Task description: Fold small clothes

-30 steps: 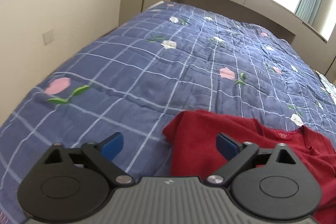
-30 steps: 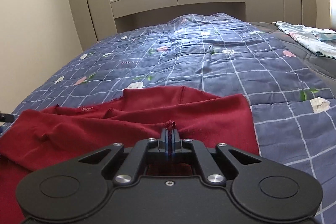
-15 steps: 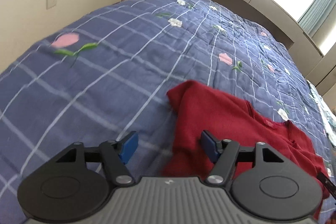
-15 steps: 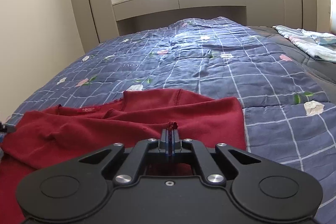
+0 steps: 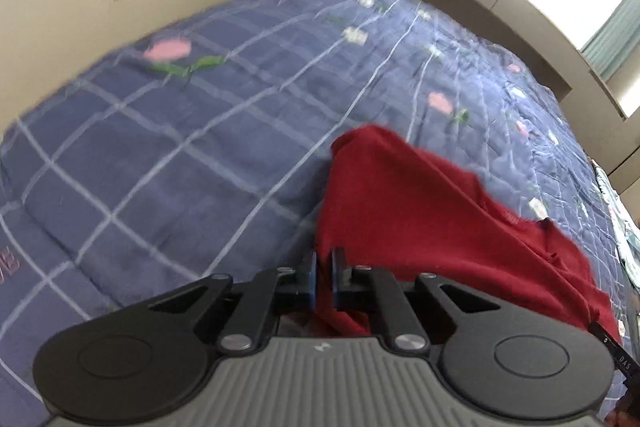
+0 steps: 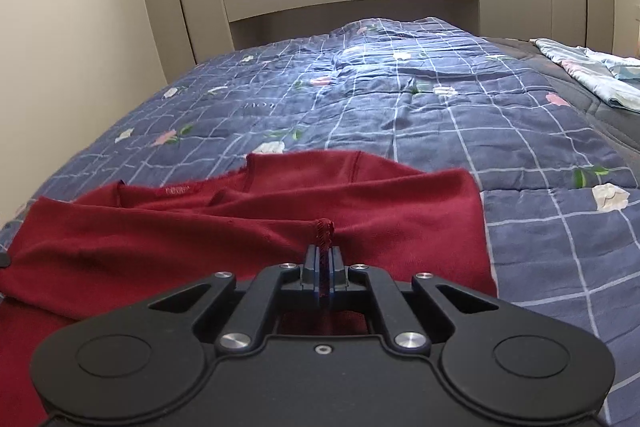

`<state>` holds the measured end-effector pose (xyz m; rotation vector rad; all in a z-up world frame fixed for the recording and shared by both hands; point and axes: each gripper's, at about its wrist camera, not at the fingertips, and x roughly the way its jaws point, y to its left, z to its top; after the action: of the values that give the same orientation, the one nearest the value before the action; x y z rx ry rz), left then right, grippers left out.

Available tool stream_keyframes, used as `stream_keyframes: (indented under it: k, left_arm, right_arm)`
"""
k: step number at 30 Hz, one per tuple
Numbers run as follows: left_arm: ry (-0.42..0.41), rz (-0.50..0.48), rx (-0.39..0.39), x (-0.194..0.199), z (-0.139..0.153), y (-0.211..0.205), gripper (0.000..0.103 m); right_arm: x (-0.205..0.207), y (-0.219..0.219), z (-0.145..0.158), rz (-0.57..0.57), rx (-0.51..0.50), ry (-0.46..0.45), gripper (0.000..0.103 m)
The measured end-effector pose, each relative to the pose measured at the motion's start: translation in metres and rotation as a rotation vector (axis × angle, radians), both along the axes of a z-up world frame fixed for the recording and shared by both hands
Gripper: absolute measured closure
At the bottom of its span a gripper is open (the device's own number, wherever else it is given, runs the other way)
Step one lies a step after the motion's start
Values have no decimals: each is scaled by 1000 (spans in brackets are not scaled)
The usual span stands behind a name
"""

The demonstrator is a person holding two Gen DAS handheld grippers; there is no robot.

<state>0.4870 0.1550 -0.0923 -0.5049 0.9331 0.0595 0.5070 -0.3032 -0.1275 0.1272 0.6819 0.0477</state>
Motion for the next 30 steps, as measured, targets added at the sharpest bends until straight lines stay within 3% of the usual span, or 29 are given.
stream_keyframes:
  k: [3,5,8,12,13,16,19,22,24,27,28,29,30]
  left_arm:
    - [-26,12,-23,4,3,7,77]
    - [-63,1,12,10,12,9,46]
    - [-117,-48,72,32,22,6,30]
    - [-81,-92,101,83,17,0,30]
    - [-64,-90,100,91,13,0,34]
    - [-18,-111,50,112,-1,3,98]
    - [-81,-85,8,103,0,6,99]
    - [-169,-84,61,88,4,1,99]
    - [-139,-91,94,92,-1,-1,99]
    - [-97,-92,39,93,-8,6,92]
    - [-101,-80,25,88,-6,11,81]
    - [-114,-70,14,82,-3,14,64]
    - [-124,-70,15,76,0,16,54]
  right_arm:
    - [-1,-2,0,2,16,-4,99]
    - [-2,-5,-1,7,26,-8,99]
    - [-2,-6,-2,5,35,-12,99]
    - [-3,-5,-3,0,39,-17,98]
    - [-3,-6,-3,1,40,-18,98]
    - [-3,-6,-3,8,37,-19,98]
    - [-7,-5,2,13,12,-53,101]
    - [-7,-2,3,7,-21,-55,101]
    - [-4,0,-1,4,-40,-41,101]
    - [-3,1,-3,3,-47,-34,101]
    - [-3,0,-2,5,-42,-35,100]
    - [-3,-1,-2,6,-36,-35,99]
    - [-4,-2,-2,7,-31,-35,98]
